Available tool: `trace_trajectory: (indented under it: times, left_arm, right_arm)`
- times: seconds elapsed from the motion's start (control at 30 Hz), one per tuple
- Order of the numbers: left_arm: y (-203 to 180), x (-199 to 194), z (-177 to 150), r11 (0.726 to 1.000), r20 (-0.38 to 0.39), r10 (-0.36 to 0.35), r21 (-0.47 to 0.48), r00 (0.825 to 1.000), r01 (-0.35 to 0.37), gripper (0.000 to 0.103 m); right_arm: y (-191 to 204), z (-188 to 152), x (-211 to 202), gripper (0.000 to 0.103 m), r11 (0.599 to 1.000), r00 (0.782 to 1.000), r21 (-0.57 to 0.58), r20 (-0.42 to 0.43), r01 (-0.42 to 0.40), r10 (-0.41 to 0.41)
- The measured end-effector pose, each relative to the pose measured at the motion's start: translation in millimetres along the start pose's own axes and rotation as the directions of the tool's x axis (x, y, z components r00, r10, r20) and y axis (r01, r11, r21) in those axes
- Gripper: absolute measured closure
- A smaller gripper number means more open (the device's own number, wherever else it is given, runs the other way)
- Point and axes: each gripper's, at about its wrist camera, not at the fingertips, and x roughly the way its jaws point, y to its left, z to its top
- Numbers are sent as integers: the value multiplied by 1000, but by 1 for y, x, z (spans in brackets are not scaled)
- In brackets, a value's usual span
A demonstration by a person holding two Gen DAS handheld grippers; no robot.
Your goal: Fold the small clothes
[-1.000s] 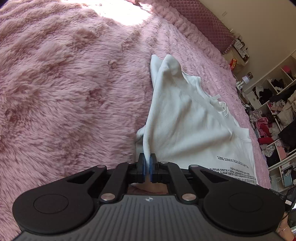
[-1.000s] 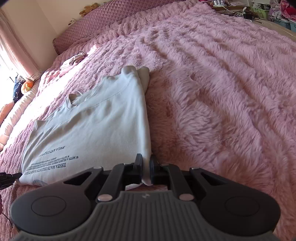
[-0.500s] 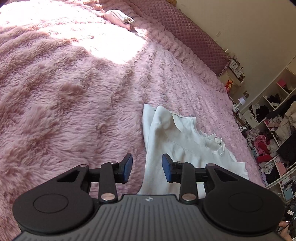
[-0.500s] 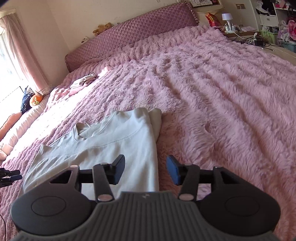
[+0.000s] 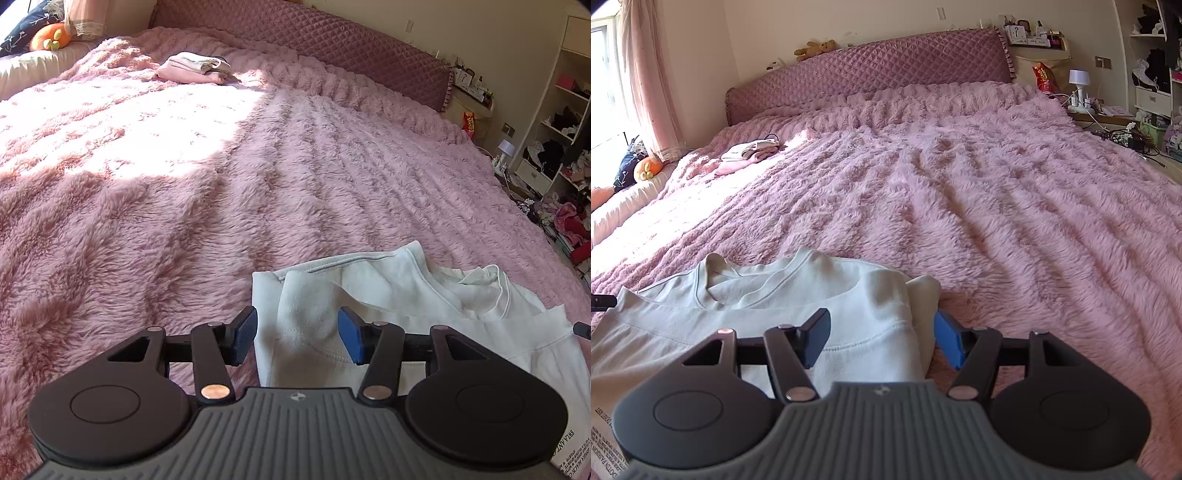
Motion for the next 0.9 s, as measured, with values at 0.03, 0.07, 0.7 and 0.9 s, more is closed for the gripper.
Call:
trace_trajectory:
  times: [0.03, 0.07, 0.7, 0.9]
  left_arm:
    - [1, 4, 1, 1000, -1, -6, -10, 1000, 6, 44]
    - [1, 6, 1, 1000, 0, -11, -17, 1000, 11, 44]
    - [-4, 25, 13, 998, 59, 48, 25, 997, -50, 98]
    - [2, 36, 3, 995, 22, 96, 13, 995, -96, 81]
  right_arm:
    - [0, 2, 4, 44, 1000, 1000, -3, 1, 2, -2]
    - [2, 4, 10, 43, 1000, 1000, -10, 4, 8, -8]
    - [14, 16, 42, 100, 994, 997, -71, 22, 80, -79]
    - [7, 3, 59, 85, 991, 992, -53, -9, 127, -127]
